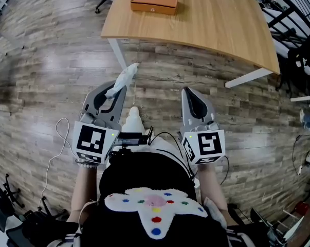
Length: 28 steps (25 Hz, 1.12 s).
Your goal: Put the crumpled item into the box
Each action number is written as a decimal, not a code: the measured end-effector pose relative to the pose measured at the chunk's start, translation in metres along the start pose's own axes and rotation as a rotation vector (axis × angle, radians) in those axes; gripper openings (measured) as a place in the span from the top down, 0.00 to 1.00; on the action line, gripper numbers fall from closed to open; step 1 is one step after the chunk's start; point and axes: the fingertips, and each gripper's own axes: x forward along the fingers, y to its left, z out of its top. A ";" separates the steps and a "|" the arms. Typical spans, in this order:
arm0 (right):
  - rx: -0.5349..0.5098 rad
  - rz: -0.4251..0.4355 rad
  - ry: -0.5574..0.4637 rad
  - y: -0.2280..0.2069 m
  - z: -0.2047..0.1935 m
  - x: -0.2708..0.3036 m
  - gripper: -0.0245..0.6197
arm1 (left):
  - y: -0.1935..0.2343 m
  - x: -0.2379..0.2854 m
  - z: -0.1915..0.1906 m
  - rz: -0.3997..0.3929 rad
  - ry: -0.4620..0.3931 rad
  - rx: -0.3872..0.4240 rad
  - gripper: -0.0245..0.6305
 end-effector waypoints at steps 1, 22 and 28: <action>0.000 -0.001 0.000 -0.001 0.000 0.002 0.95 | 0.001 0.001 0.000 -0.001 0.000 -0.001 0.89; -0.020 -0.056 0.024 -0.040 0.012 0.109 0.95 | 0.066 0.116 0.012 -0.090 -0.011 0.000 0.89; -0.023 -0.070 0.036 -0.058 0.025 0.157 0.95 | 0.101 0.160 0.026 -0.107 -0.016 0.007 0.89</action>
